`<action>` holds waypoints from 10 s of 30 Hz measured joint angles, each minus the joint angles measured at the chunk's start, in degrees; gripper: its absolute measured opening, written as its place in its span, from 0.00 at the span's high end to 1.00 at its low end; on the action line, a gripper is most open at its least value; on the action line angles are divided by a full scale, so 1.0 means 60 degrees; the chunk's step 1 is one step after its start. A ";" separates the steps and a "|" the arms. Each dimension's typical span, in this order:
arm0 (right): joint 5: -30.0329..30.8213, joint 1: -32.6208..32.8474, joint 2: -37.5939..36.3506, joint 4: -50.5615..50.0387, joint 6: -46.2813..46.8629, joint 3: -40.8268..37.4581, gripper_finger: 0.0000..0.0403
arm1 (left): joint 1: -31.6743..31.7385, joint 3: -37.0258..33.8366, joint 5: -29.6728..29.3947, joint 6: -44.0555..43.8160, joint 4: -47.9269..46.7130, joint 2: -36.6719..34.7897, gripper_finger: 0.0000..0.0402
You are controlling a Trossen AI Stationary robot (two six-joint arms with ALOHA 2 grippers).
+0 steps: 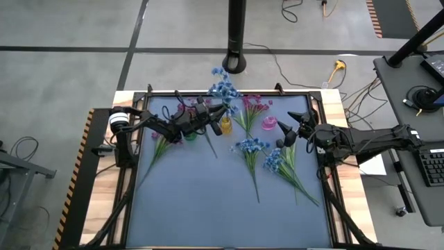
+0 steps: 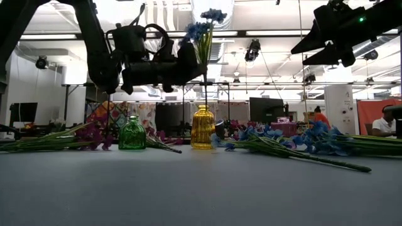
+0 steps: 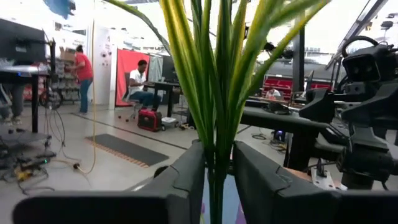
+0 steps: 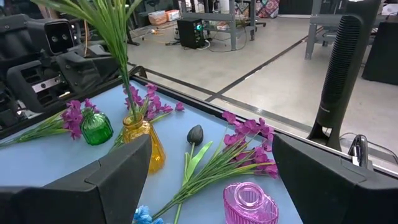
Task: Sort flowers into vase by color
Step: Put the left blue flowers into the yellow flower vase, then put the bottom right black flower into the purple flower vase, then put the left purple flowers into the green flower vase
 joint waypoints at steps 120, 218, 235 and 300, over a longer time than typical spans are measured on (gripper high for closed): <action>-0.4202 -0.1498 0.5278 -0.5440 0.8211 -0.0190 0.40 | -0.4364 0.0696 -0.3650 -0.1226 -1.4536 -0.7094 0.45; -0.3617 -0.5126 0.2671 0.7812 -0.3571 0.0586 0.97 | -0.5555 0.0696 -0.3875 -0.4697 -1.4634 -0.6819 0.45; -0.3588 -0.5126 0.3326 0.7673 -0.3633 0.0543 0.97 | -0.5555 0.0696 -0.3880 -0.4668 -1.4678 -0.6827 0.45; -0.3834 -0.5119 0.3098 0.4626 -0.3107 0.0749 0.46 | -0.6195 0.0696 -0.3558 -0.5608 -1.5603 -0.7573 0.45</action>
